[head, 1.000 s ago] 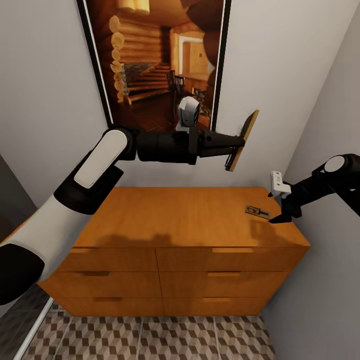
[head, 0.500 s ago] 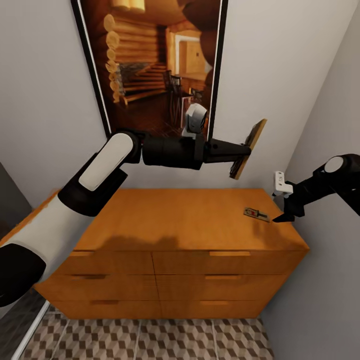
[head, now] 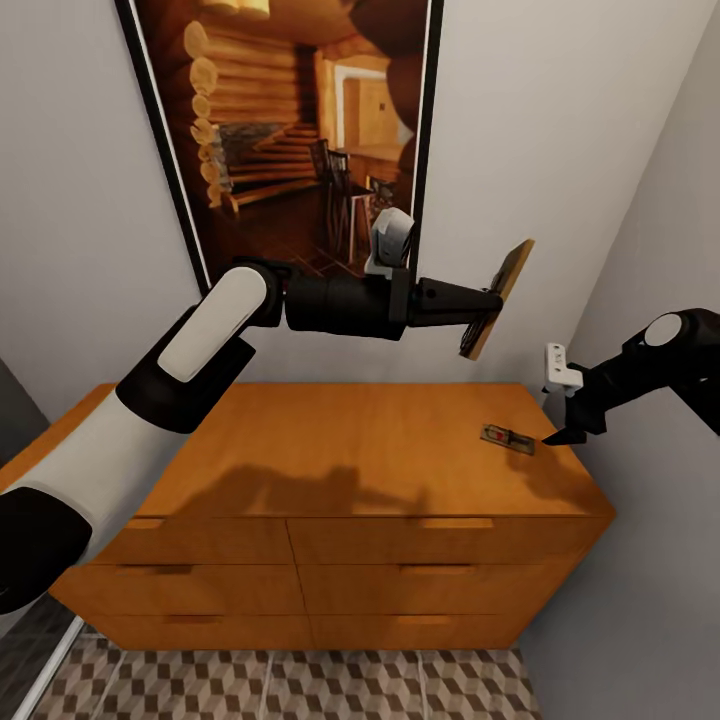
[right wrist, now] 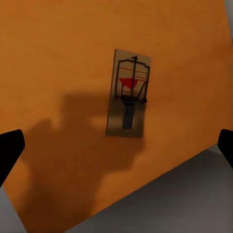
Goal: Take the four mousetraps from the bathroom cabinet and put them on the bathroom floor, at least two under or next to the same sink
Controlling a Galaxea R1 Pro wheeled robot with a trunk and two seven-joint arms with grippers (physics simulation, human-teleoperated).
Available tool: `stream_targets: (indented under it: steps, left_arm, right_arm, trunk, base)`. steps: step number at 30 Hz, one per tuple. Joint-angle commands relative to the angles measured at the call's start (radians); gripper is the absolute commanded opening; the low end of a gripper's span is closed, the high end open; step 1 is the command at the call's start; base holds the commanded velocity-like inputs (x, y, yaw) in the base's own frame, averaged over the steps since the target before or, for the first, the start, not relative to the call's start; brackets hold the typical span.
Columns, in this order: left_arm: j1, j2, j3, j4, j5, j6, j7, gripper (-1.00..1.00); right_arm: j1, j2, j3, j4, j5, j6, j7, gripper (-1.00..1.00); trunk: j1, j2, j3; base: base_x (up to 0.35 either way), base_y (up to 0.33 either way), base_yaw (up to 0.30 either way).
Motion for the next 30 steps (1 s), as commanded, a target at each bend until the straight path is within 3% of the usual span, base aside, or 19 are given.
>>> stream_targets:
  steps: [1, 16, 30]
  left_arm:
    - [-0.001, 0.001, -0.002, 0.001, -0.008, -0.001, -0.014, -1.00]
    - [0.000, 0.002, -0.002, 0.001, -0.008, -0.001, -0.015, -1.00]
    - [0.000, 0.001, -0.002, 0.001, -0.008, -0.001, -0.015, -1.00]
  right_arm:
    - [-0.002, -0.001, 0.002, -0.001, 0.004, 0.010, 0.005, 1.00]
    - [-0.002, 0.000, 0.002, -0.003, 0.004, 0.010, 0.006, 1.00]
    - [-0.002, -0.001, -0.002, -0.002, 0.004, 0.012, 0.006, 1.00]
  trunk:
    - [0.000, -0.001, -0.001]
    - [0.000, -0.001, -0.001]
    - [0.000, -0.001, -0.001]
  base:
    - [0.004, -0.003, 0.000]
    - [0.152, 0.000, 0.000]
    - [0.013, 0.000, 0.000]
